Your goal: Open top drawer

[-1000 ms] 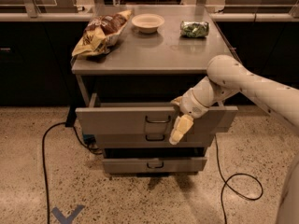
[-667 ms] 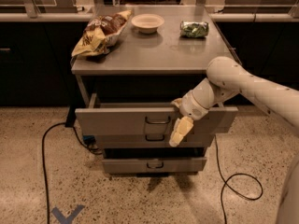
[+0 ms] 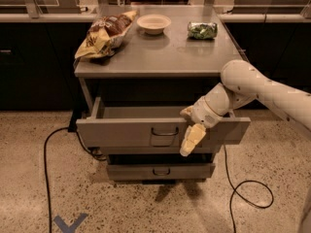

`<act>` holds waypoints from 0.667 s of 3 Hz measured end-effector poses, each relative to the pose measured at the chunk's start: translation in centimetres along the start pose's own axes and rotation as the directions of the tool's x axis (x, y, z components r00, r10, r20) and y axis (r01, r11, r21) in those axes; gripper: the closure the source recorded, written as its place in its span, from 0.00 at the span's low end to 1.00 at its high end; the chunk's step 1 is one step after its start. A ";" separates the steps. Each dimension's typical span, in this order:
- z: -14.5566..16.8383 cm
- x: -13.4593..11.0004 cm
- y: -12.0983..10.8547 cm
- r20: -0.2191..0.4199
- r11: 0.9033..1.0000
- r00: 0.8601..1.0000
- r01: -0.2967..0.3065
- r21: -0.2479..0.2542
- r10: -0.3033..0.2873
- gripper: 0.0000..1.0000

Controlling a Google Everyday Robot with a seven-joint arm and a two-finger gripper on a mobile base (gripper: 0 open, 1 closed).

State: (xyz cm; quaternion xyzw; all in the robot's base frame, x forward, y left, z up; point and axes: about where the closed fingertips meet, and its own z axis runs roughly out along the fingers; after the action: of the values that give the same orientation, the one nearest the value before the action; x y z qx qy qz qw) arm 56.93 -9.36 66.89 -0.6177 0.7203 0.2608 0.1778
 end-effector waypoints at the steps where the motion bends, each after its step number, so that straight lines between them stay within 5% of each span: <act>1: 0.0 0.0 0.0 0.000 1.000 1.000 0.000 -0.001 0.000 0.00; 2: 0.5 0.4 1.4 0.012 1.000 1.000 0.002 -0.022 -0.002 0.00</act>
Offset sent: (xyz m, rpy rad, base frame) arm -0.0479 -0.0014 -0.0133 0.0490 0.0410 0.0325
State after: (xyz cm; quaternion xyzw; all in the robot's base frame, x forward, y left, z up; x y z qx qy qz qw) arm 55.42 -9.27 66.44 -0.6188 0.7156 0.2723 0.1755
